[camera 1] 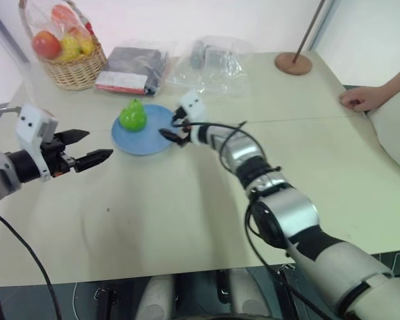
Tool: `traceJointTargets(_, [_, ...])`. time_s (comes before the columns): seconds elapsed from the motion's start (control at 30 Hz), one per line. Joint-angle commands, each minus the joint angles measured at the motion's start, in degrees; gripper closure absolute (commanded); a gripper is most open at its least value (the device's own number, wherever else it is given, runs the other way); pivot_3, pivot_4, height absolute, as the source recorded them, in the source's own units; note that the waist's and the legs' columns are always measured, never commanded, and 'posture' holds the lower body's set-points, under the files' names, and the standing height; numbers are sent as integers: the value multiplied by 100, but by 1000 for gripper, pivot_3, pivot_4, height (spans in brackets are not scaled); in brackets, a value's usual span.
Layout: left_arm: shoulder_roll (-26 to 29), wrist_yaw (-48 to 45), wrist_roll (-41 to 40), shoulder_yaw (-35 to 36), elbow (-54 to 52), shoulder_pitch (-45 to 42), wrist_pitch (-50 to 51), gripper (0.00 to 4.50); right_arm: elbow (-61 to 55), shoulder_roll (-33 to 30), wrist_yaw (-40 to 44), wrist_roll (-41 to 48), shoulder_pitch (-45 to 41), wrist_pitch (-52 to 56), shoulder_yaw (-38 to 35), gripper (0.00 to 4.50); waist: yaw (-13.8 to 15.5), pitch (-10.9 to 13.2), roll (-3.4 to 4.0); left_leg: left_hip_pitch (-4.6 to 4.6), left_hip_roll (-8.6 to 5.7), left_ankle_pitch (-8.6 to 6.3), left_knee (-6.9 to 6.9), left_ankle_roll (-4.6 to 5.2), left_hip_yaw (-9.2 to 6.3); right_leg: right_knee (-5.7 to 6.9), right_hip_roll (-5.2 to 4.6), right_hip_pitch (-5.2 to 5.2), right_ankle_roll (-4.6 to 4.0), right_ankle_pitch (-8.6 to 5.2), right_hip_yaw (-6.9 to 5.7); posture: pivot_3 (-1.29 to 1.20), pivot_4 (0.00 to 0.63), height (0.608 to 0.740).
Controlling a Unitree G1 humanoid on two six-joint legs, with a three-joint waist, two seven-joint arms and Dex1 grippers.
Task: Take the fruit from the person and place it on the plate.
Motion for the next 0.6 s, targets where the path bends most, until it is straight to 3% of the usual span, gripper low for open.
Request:
traceJointTargets(0.03, [175,-199,216,-90,222,-156,-261,0,-3002,-769,694,720,565,1606,-120,12,10,0,1,-2,0,-1,0,1,0,-1,1,-1,0,0,0,0,150,740])
traceJointTargets(0.13, [221,-375,371,-265,467,-290,-421,0,-4679,-1632,991,1281,1087,2633,-394,12,3,0,0,-4,1,-2,0,5,0,-1,4,-3,0,0,-4,0,150,740])
traceJointTargets(0.3, [241,-602,546,-453,728,-468,-616,0,-6048,-2600,1118,1917,1694,3518,-809,12,-22,-1,-1,7,5,-2,1,7,6,3,9,4,0,0,-5,0,150,740])
traceJointTargets(0.6, [148,-740,534,-553,722,-685,-583,0,-6597,-3053,825,2378,2079,3848,-1043,12,-8,-1,-1,6,9,-2,10,8,12,5,11,5,1,0,-3,0,150,740])
